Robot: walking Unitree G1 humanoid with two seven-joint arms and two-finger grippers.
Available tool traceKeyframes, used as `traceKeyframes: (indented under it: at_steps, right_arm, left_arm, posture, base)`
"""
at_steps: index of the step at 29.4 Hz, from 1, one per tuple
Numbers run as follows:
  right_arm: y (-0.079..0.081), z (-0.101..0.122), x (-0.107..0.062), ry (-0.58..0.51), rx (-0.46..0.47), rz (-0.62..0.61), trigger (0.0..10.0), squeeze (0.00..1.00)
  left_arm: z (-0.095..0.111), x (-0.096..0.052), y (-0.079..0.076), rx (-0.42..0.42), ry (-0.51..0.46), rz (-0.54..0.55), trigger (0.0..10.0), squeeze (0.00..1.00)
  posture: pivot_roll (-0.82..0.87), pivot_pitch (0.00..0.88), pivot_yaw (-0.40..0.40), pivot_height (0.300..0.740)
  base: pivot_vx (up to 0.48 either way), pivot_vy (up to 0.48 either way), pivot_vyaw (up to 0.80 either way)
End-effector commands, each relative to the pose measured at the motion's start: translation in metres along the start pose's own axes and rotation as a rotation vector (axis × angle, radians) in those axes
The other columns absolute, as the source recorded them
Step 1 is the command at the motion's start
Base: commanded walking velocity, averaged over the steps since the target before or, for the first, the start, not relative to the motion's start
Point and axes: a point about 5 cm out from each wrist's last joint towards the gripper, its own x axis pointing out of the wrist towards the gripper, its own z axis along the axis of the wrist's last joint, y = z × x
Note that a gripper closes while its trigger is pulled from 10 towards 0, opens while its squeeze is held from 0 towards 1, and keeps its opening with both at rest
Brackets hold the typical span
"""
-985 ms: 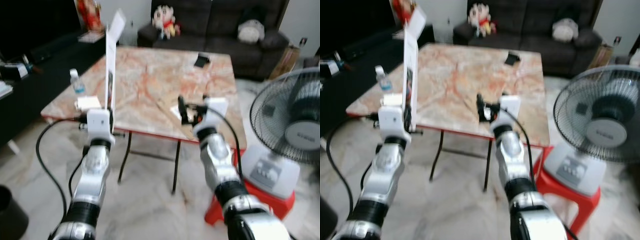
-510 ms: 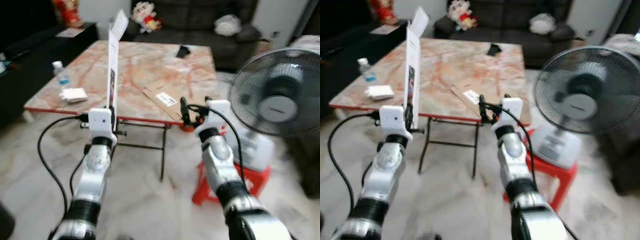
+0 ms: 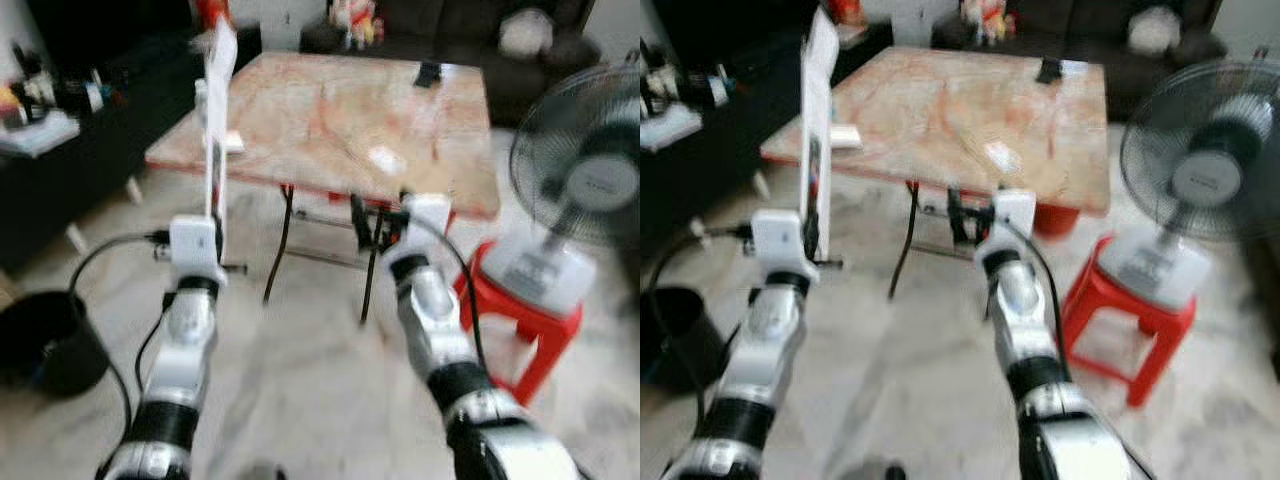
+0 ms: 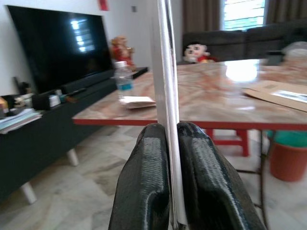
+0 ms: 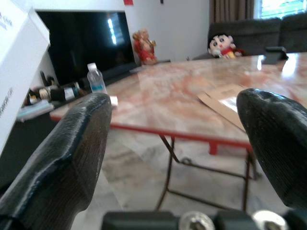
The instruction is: Picking trash to rubbish bin
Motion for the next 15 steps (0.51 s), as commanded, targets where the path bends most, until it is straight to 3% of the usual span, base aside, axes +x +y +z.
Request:
traceKeyframes:
  at_steps: [1,3,6,9,10,11,15]
  right_arm:
    - [-0.003,-0.001,0.001,0.015,0.004,-0.007,10.0,0.00]
    - [-0.005,-0.004,-0.001,0.030,0.006,-0.010,10.0,0.00]
    - [-0.020,-0.029,-0.017,0.146,0.039,-0.051,10.0,0.00]
    - [-0.035,-0.061,-0.042,0.298,0.071,-0.106,10.0,0.00]
    - [-0.043,-0.079,-0.061,0.396,0.059,-0.135,10.0,0.00]
    - [-0.043,-0.079,-0.061,0.396,0.059,-0.135,10.0,0.00]
    - [-0.054,-0.115,-0.105,0.612,0.049,-0.191,10.0,0.00]
  left_arm:
    - [-0.005,-0.002,0.003,0.003,0.025,-0.014,10.0,0.00]
    - [-0.009,-0.004,0.005,-0.001,0.042,-0.015,10.0,0.00]
    - [-0.032,-0.017,0.022,0.023,0.130,0.003,10.0,0.00]
    - [-0.062,-0.036,0.038,0.029,0.251,0.032,10.0,0.00]
    - [-0.079,-0.047,0.043,0.024,0.328,0.042,10.0,0.00]
    - [-0.079,-0.047,0.043,0.024,0.328,0.042,10.0,0.00]
    - [-0.111,-0.071,0.048,0.023,0.484,0.048,10.0,0.00]
  posture:
    - [0.05,0.014,-0.028,0.740]
    - [0.05,0.014,-0.028,0.740]
    - [0.05,0.018,-0.030,0.740]
    - [0.06,0.028,-0.031,0.740]
    - [0.06,0.028,-0.031,0.740]
    - [0.06,0.028,-0.031,0.740]
    - [0.06,0.033,-0.032,0.740]
  base:
    - [0.000,0.000,0.00]
    - [0.000,0.000,0.00]
    - [0.000,0.000,0.00]
    - [0.000,0.000,0.00]
    - [0.000,0.000,0.00]
    - [0.000,0.000,0.00]
    - [0.000,0.000,0.00]
